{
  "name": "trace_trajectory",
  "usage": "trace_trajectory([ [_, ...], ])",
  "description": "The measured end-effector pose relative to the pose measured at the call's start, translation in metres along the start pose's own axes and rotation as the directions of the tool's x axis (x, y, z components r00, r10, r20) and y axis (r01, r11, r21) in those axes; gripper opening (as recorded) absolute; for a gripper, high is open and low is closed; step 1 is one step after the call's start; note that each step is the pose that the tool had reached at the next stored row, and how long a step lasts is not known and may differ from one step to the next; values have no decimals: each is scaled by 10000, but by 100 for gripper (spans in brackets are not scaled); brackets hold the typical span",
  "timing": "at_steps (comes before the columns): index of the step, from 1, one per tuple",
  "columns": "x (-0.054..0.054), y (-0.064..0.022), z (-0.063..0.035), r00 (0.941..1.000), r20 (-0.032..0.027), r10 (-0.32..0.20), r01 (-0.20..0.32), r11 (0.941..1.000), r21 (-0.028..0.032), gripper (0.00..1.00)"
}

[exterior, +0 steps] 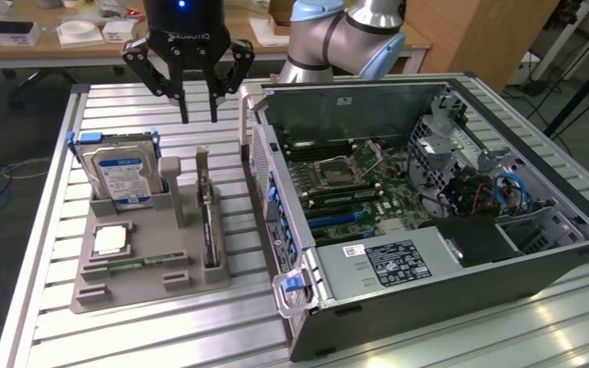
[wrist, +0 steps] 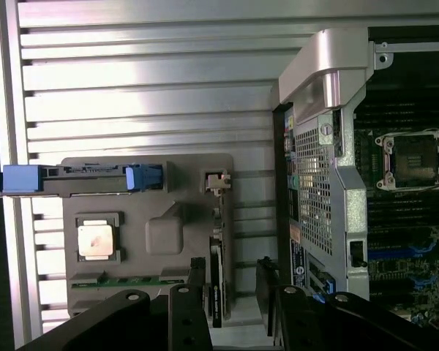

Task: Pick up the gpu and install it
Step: 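Pick up the gpu and move the gpu toward the slot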

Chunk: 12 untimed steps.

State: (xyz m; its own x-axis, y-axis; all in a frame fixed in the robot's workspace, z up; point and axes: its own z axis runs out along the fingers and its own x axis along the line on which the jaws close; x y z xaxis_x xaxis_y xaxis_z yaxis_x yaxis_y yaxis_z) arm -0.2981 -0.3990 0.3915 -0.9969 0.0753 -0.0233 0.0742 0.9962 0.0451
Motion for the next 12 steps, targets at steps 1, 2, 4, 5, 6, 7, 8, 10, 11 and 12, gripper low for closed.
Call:
trace_trajectory([
  [1,0,0,0,10000,0,0,0,10000,1,41],
  [2,0,0,0,10000,0,0,0,10000,1,41],
  [4,0,0,0,10000,1,0,0,10000,0,41],
  [5,-1,0,3,10000,0,1,-1,10000,0,41],
  [6,-1,0,10,10000,0,1,-1,10000,0,41],
  [7,-1,-1,20,10000,0,1,-1,10000,0,41],
  [8,-1,-1,32,10000,1,1,-1,10000,0,41],
  [10,-1,-2,56,10000,0,0,0,10000,0,41],
  [11,-1,-3,68,10000,0,0,0,10000,0,41],
  [12,-1,-3,80,10000,0,0,0,10000,-1,41],
])
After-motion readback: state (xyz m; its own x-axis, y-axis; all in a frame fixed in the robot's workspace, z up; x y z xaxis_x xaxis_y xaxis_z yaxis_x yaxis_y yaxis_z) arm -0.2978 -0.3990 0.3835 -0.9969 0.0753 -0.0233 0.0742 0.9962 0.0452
